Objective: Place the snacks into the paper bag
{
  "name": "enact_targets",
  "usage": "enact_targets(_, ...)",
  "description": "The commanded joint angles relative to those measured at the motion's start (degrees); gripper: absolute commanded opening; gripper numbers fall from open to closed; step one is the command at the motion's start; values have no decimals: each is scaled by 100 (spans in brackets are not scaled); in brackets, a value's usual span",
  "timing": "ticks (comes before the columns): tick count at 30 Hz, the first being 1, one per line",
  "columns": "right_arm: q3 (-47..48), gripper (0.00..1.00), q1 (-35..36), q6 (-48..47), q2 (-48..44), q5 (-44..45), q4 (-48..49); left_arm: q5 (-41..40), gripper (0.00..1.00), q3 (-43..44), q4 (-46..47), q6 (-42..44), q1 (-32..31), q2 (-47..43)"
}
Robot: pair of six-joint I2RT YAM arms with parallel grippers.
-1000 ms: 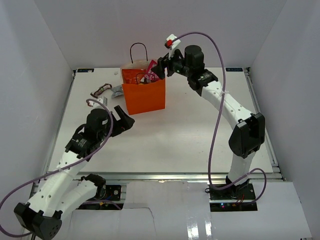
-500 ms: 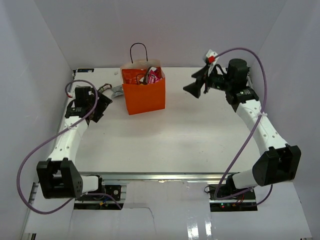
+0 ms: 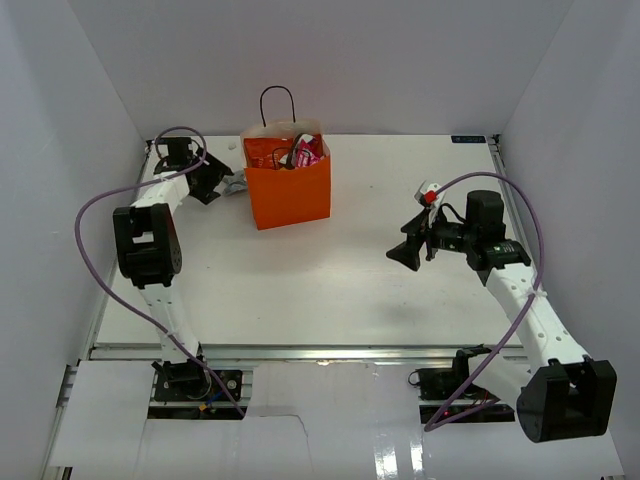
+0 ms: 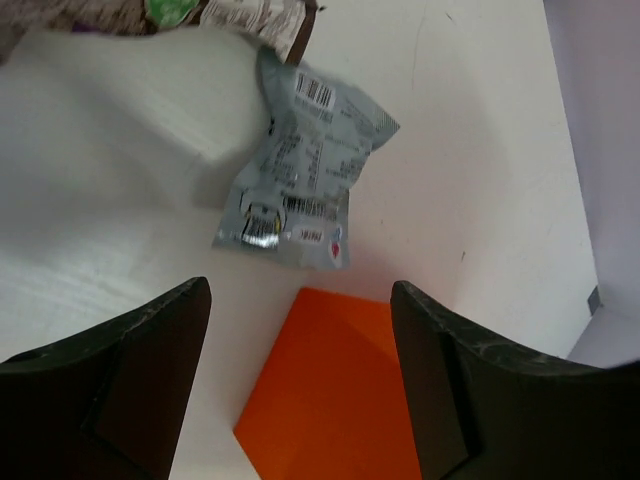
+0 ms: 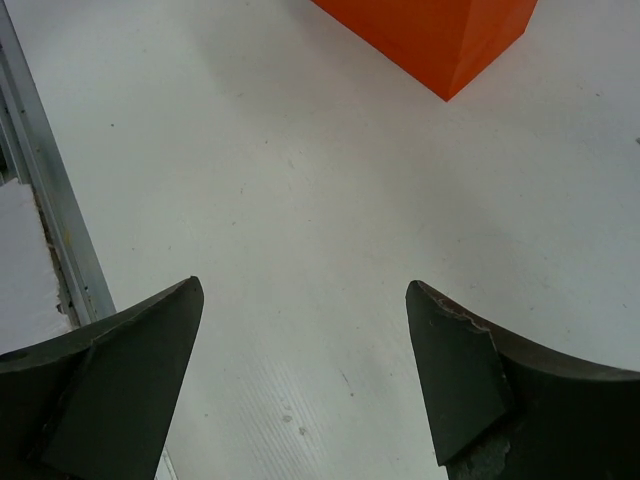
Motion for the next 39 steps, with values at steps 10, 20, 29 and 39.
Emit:
enact_targets(10, 149, 88, -93, -185, 279, -195, 17, 281, 83, 2066, -649, 1800, 39, 1485)
enact_targets(20, 412, 88, -172, -159, 569, -134, 17, 782, 48, 2120, -641, 1871, 22, 1934)
enact_targets(29, 474, 88, -190, -378, 517, -370, -168, 668, 25, 1470, -317, 1870, 30, 1383)
enact_targets(39, 527, 87, -181, -782, 437, -933, -493, 334, 11, -1400, 633, 2125, 188, -771)
